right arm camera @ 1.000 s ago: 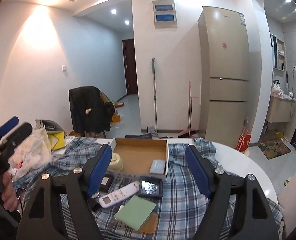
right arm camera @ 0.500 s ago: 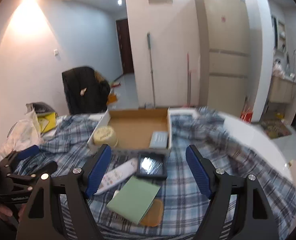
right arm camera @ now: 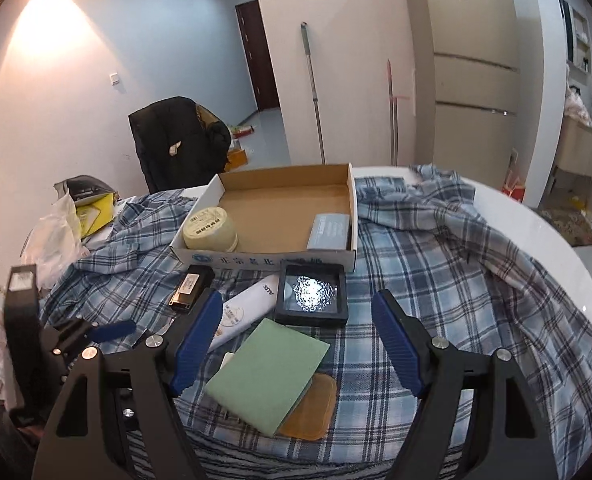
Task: Organize rigid objects
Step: 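Lower the left tool and grasp the black charger, then hold the black charger with the left tool while the right tool grasps the green pad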
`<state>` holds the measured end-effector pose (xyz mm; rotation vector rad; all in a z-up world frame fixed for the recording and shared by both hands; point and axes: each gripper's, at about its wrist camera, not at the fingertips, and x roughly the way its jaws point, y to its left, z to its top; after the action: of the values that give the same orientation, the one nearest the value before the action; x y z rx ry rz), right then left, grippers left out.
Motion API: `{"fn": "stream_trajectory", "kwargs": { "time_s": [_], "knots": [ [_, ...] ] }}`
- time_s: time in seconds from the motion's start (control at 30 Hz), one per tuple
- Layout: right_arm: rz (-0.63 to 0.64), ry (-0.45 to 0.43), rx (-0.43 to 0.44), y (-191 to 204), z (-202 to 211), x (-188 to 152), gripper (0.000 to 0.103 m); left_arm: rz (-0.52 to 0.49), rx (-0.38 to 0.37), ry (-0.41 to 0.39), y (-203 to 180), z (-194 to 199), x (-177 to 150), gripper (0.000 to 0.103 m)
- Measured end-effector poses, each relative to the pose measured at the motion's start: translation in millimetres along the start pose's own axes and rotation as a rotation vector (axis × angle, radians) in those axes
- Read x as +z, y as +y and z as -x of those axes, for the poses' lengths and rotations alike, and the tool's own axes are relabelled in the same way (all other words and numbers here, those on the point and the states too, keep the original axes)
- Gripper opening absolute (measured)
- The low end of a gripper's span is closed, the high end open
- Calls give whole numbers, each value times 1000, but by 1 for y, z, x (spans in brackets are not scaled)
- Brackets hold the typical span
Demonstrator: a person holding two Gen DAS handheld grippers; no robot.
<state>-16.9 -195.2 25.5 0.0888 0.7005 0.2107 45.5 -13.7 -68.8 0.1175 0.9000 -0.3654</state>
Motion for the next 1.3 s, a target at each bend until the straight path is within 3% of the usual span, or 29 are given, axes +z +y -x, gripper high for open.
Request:
{"fn": "stream_trajectory", "kwargs": {
  "time_s": [0.17, 0.2, 0.23, 0.47, 0.7, 0.87, 1.03, 1.3],
  "knots": [
    [10, 17, -7, -2, -5, -4, 76, 18, -1, 32, 3, -8, -2, 61],
    [11, 20, -8, -2, -6, -4, 76, 18, 1, 44, 3, -10, -2, 56],
    [10, 21, -11, -3, -7, -4, 76, 20, 7, 53, 3, -12, -2, 45],
    [-7, 46, -18, -7, -15, -6, 76, 52, 9, 6, 8, -2, -1, 45],
    [-6, 61, -39, -7, -22, -8, 76, 55, 102, -207, 7, 35, 4, 45],
    [-28, 190, -28, -8, -51, -17, 76, 52, 161, -327, 5, 55, 4, 45],
    [-174, 350, 87, -17, -71, -23, 76, 59, 183, -345, 6, 59, 3, 45],
    [-206, 409, -24, -2, -77, -29, 78, 102, 224, -347, 9, 59, 3, 45]
  ]
}}
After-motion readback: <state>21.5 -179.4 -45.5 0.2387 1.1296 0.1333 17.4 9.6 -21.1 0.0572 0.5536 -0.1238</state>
